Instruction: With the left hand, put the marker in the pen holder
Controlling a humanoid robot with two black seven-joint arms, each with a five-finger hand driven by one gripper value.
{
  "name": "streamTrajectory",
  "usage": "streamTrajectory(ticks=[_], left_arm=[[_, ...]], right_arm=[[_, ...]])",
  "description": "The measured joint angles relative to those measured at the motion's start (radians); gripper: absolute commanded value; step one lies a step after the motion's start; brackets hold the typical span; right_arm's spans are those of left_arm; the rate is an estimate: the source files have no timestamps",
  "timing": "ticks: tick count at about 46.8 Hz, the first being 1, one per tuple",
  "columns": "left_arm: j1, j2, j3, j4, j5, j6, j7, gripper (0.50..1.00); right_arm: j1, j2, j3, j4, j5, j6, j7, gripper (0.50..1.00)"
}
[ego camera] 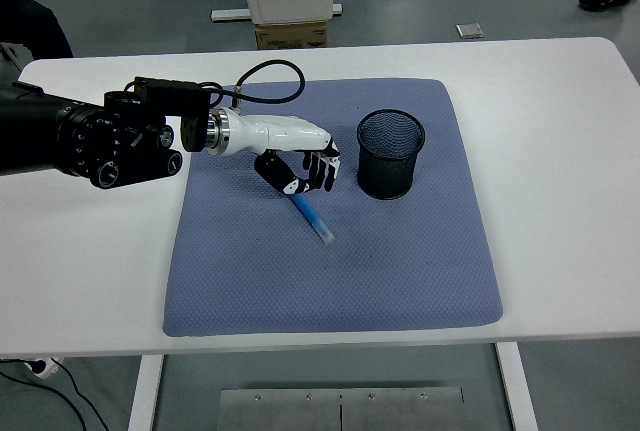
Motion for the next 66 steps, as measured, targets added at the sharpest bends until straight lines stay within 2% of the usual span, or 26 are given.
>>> streamTrajectory(ticks=[3, 6, 7, 8, 9, 10, 16, 34, 48, 61, 66], left_arm=[[0.0, 0.001, 0.0, 0.0, 0.0, 0.0, -0.001, 0.5], [0.001, 0.0, 0.0, 0.0, 0.001, 0.0, -0.003, 0.557], [0.004, -0.001, 0.0, 0.0, 0.003, 0.001, -0.003, 0.558], [0.008, -0.003, 0.0, 0.0, 0.006, 0.001, -0.004, 0.636], [0.009, -0.004, 0.0, 0.0, 0.007, 0.001, -0.004, 0.637], [0.009, -0.005, 0.0, 0.0, 0.008, 0.001, -0.01, 0.695], [0.01, -0.007, 0.0, 0.0, 0.013, 0.001, -0.022, 0.73], [0.008, -0.002, 0.014, -0.001, 0.118, 0.002, -0.044, 0.73], [0.02, -0.007, 0.02, 0.0, 0.151, 0.014, -0.041, 0.698], [0.032, -0.011, 0.026, 0.001, 0.165, 0.02, -0.04, 0.645], [0.035, -0.012, 0.026, 0.002, 0.166, 0.022, -0.04, 0.643]], right_arm=[[0.0, 0.0, 0.0, 0.0, 0.0, 0.0, 0.0, 1.0], [0.0, 0.0, 0.0, 0.0, 0.0, 0.0, 0.0, 1.0], [0.0, 0.0, 0.0, 0.0, 0.0, 0.0, 0.0, 1.0], [0.0, 0.0, 0.0, 0.0, 0.0, 0.0, 0.0, 1.0], [0.0, 0.0, 0.0, 0.0, 0.0, 0.0, 0.0, 1.0], [0.0, 0.0, 0.0, 0.0, 0.0, 0.0, 0.0, 1.0], [0.0, 0.0, 0.0, 0.0, 0.0, 0.0, 0.0, 1.0], [0.0, 0.0, 0.0, 0.0, 0.0, 0.0, 0.0, 1.0], [0.0, 0.0, 0.0, 0.0, 0.0, 0.0, 0.0, 1.0], [0.0, 0.0, 0.0, 0.0, 0.0, 0.0, 0.0, 1.0], [0.0, 0.0, 0.0, 0.0, 0.0, 0.0, 0.0, 1.0]])
